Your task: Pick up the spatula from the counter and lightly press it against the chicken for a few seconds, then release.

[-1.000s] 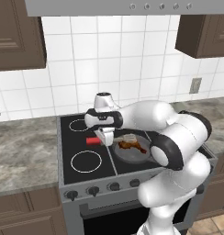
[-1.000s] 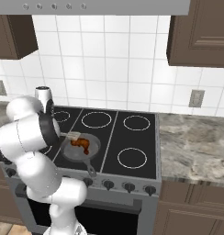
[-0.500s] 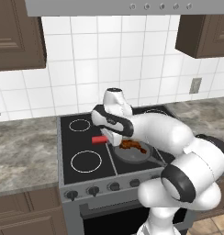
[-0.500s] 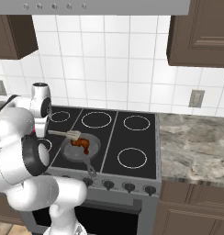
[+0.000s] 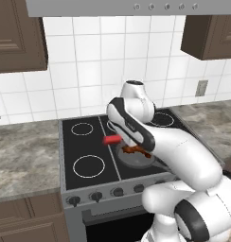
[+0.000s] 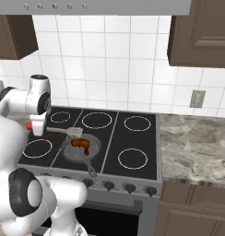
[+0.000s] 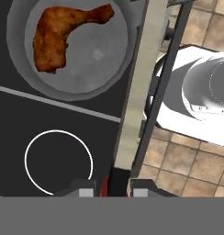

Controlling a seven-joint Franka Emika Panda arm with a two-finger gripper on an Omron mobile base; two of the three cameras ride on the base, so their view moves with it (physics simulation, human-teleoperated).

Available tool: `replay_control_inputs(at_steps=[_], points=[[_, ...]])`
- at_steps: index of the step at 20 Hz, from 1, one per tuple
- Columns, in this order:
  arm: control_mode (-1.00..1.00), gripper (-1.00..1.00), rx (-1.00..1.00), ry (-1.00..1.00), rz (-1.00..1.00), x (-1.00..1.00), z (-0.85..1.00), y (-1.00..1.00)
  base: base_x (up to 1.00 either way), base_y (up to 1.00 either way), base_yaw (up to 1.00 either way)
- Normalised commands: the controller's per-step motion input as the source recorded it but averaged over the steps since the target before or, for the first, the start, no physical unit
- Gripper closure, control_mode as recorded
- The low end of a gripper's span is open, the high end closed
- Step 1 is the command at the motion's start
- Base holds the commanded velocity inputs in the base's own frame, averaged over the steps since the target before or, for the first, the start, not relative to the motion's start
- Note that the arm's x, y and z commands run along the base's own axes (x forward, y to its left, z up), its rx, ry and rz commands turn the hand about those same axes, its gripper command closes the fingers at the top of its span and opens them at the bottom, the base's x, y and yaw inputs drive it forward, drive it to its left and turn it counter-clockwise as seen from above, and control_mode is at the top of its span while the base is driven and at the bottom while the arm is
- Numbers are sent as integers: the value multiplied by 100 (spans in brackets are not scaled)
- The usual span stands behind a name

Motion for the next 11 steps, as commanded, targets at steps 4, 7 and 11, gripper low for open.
replay_control_inputs(at_steps=[4,7,11], points=[[-100,100,1,-4,0,-61,48,-27,0,0,0],[-100,100,2,-3,0,-61,47,-24,0,0,0],[-100,100,5,0,0,-59,46,-27,0,0,0]])
